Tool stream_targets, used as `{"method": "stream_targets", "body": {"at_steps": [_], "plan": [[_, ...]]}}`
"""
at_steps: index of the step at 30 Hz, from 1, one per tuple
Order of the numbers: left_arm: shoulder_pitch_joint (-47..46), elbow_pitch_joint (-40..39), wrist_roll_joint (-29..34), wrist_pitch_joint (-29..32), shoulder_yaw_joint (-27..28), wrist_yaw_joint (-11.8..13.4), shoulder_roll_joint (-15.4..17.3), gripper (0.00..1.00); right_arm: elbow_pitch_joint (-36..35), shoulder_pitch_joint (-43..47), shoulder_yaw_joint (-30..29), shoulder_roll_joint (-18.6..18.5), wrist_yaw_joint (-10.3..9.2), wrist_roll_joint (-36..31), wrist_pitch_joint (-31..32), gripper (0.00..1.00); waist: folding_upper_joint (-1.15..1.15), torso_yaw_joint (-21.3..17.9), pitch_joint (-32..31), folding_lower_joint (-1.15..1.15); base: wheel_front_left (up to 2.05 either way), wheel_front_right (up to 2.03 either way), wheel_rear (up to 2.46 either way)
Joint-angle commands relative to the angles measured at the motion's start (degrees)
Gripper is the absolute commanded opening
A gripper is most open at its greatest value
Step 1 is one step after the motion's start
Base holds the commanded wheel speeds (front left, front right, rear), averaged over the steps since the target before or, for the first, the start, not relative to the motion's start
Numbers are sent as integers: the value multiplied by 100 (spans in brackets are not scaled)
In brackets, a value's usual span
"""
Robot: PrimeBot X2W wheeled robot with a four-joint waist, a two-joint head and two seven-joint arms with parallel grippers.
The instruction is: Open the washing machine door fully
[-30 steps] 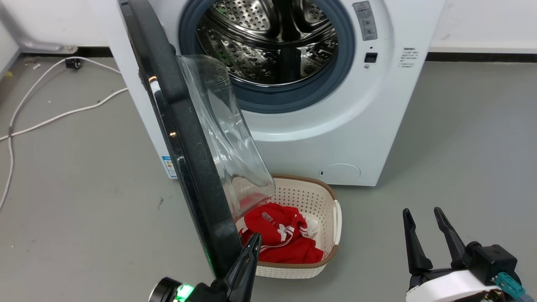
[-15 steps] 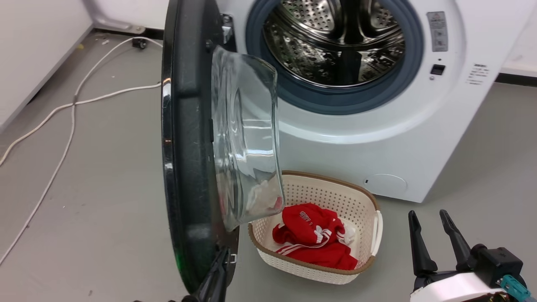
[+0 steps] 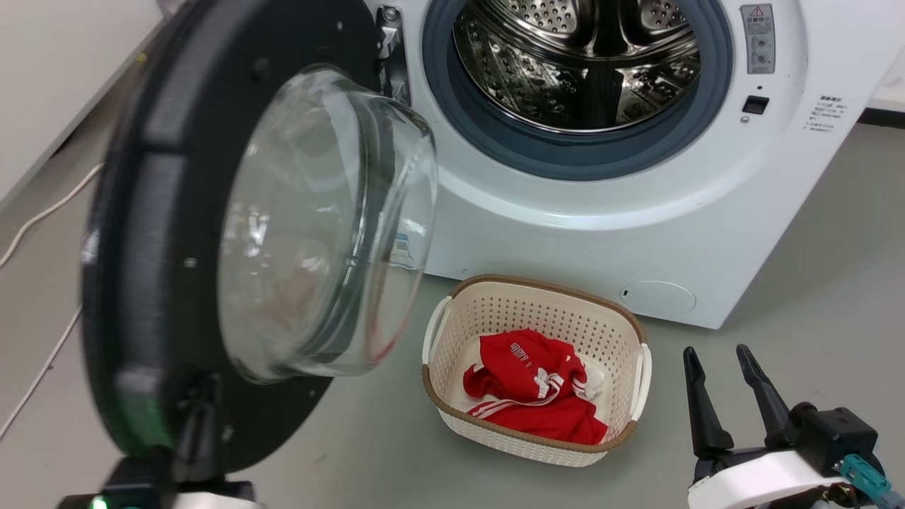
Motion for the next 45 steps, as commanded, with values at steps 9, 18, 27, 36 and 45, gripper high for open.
{"method": "stream_targets", "body": {"at_steps": [9,18,27,36,45], "plan": [[-572,688,-352,-12,1203,-30,373,0,-105,-181,-24,10,-2,-97,69,100,0,-216,264,0,0,0,0],[-1143,1619,-382,-12,2236,-248,771,0,-177,-282,-65,10,-2,-138,106,100,0,-343,479,0,0,0,0],[-1467,2332,-103,-11,2796,-536,902,0,-112,-308,-37,9,-3,-122,103,100,0,-405,428,0,0,0,0],[-1098,2000,355,-13,2892,-658,399,0,-14,-165,-4,10,-2,-19,60,100,0,-458,143,0,0,0,0],[-152,1019,727,-13,2658,-706,-518,0,58,5,75,10,-3,23,17,100,0,-552,-235,0,0,0,0]]}}
